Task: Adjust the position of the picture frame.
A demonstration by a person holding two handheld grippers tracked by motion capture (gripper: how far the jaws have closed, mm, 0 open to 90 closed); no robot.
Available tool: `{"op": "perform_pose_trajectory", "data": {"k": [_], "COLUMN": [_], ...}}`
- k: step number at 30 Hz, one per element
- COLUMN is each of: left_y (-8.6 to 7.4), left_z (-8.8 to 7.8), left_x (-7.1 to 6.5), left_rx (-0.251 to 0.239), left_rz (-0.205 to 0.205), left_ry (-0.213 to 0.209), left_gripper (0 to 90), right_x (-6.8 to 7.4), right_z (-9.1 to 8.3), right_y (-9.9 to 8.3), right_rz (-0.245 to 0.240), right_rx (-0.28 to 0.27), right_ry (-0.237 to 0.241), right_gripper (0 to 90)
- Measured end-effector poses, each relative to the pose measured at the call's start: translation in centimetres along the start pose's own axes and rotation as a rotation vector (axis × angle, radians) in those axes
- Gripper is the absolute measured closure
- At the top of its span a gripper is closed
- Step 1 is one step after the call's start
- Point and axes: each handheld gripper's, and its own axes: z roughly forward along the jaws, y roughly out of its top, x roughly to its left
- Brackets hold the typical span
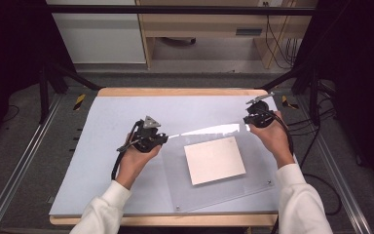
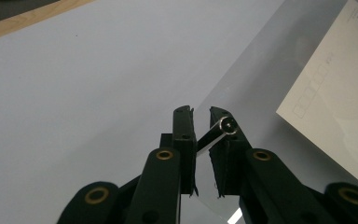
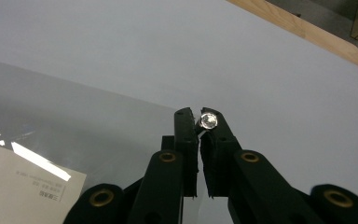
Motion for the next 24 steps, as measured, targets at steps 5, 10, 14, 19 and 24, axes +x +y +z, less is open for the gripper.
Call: {"op": "perform_pose_trajectory", "data": {"k": [5, 10, 14, 19, 24], "left_y": [-0.2, -0.4, -0.4, -0.7, -0.9], "left_z": [-0.9, -1.7, -2.3, -2.7, -2.9], "left_x": [1.1, 2.1, 2.8, 3.6, 4.3], "left_rx": [-0.007, -0.004, -0.002, 0.002, 0.004], "left_rz": [-0.016, -0.022, -0.017, -0.021, -0.028], "left_ry": [-0.010, -0.008, 0.000, -0.003, -0.008], "left_gripper": [79.8, 79.4, 79.4, 79.4, 79.3], "right_x": [0.7, 1.9, 2.4, 3.1, 3.7], "right_z": [-0.3, -0.5, -0.5, -0.6, -0.6], "right_y": [0.7, 1.5, 1.8, 2.2, 2.4], "right_rz": [-0.018, -0.036, -0.041, -0.053, -0.061], "right_rx": [-0.001, -0.010, -0.014, -0.016, -0.015], "right_ry": [0.005, 0.013, 0.020, 0.025, 0.029], "right_gripper": [85.8, 85.8, 85.8, 85.8, 85.8]}}
